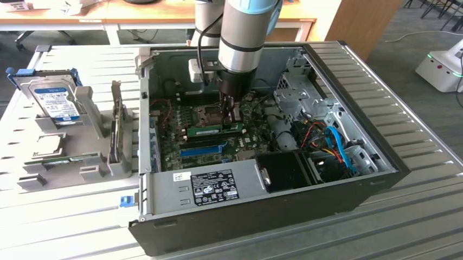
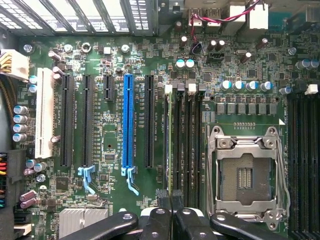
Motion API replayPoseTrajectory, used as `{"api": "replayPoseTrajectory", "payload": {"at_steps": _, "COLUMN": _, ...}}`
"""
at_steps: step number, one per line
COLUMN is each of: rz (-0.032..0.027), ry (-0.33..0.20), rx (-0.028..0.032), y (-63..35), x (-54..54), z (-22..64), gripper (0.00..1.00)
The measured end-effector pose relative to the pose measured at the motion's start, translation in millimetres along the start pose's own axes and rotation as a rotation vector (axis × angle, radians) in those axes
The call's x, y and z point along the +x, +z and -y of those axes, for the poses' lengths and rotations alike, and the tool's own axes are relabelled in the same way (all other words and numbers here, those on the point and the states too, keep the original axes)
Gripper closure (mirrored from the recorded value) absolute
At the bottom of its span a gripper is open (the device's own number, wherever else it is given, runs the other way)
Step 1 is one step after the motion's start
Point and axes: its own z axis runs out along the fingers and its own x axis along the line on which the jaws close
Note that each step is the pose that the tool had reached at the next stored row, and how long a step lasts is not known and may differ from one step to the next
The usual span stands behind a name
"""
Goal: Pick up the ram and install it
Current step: 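Insert the ram into the slot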
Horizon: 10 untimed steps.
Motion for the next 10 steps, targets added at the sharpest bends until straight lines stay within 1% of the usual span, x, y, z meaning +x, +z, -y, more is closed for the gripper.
{"api": "replayPoseTrajectory", "payload": {"at_steps": 10, "rz": -0.0001, "ry": 0.000, "rx": 0.0005, "y": 0.8, "x": 0.1, "z": 0.1, "gripper": 0.88}}
